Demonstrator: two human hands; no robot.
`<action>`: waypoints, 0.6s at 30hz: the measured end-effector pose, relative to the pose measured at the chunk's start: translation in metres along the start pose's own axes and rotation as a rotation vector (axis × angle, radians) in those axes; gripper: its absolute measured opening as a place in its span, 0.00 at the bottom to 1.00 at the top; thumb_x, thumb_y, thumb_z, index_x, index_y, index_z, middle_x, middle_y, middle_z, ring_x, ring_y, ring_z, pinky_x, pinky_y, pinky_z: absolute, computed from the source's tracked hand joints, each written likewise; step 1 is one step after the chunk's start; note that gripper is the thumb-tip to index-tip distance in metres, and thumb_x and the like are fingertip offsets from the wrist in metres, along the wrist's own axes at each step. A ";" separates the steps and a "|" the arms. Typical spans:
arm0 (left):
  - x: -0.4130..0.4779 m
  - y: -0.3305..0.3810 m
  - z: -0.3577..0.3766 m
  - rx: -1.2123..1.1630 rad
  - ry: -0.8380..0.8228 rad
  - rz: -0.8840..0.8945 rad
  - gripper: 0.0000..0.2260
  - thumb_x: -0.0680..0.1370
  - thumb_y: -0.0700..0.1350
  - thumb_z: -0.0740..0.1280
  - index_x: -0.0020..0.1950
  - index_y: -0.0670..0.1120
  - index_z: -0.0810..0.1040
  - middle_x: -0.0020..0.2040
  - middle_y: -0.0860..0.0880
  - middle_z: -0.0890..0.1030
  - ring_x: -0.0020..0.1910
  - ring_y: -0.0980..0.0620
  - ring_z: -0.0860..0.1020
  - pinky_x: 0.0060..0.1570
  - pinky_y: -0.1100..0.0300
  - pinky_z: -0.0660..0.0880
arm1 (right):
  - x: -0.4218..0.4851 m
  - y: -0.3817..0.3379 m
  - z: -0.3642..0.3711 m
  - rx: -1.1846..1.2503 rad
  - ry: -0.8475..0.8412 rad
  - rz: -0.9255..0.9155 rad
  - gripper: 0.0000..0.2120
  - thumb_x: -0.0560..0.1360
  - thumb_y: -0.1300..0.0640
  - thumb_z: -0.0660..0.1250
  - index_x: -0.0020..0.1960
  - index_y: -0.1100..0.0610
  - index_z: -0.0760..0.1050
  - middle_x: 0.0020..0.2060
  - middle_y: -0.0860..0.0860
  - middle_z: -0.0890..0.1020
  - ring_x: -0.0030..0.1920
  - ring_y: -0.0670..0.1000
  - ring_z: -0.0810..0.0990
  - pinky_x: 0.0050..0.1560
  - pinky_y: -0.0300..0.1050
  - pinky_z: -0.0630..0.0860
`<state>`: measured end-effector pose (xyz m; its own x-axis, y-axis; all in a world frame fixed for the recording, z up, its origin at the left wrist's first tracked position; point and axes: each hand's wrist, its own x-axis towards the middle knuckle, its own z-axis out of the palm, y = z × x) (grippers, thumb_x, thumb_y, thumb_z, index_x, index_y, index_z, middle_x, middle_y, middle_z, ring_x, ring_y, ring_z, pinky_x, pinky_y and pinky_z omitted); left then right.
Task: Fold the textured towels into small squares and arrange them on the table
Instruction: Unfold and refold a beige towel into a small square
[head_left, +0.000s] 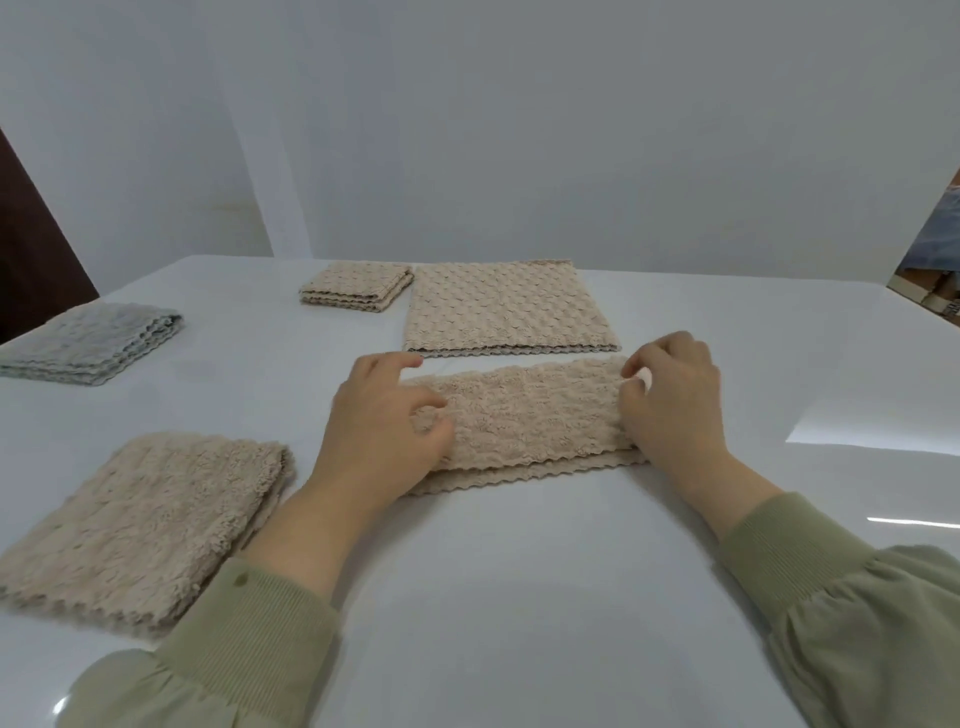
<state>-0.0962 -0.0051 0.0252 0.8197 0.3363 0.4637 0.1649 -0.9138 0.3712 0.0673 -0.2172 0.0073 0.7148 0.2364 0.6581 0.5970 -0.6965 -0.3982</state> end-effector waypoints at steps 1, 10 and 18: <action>-0.001 0.001 0.002 -0.051 -0.021 0.074 0.16 0.70 0.57 0.63 0.47 0.49 0.84 0.58 0.52 0.76 0.62 0.53 0.67 0.61 0.57 0.65 | -0.004 -0.007 0.001 0.096 -0.025 -0.085 0.08 0.65 0.64 0.59 0.39 0.61 0.78 0.43 0.56 0.76 0.48 0.56 0.72 0.48 0.49 0.68; -0.006 0.010 0.017 -0.100 -0.219 0.284 0.06 0.69 0.48 0.73 0.45 0.50 0.83 0.44 0.55 0.78 0.48 0.56 0.74 0.50 0.63 0.69 | -0.034 -0.039 -0.001 0.229 -0.488 -0.485 0.09 0.66 0.61 0.63 0.45 0.56 0.76 0.42 0.46 0.73 0.45 0.45 0.69 0.47 0.32 0.63; -0.007 0.010 0.012 -0.162 -0.137 0.293 0.02 0.70 0.43 0.69 0.38 0.48 0.81 0.37 0.55 0.80 0.40 0.59 0.74 0.41 0.68 0.70 | -0.030 -0.035 -0.002 0.148 -0.405 -0.478 0.07 0.63 0.62 0.62 0.40 0.57 0.73 0.39 0.50 0.75 0.41 0.53 0.73 0.42 0.45 0.70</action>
<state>-0.0938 -0.0193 0.0155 0.8872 0.0221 0.4608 -0.1674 -0.9153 0.3662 0.0243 -0.2011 0.0023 0.4214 0.7549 0.5026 0.9068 -0.3568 -0.2243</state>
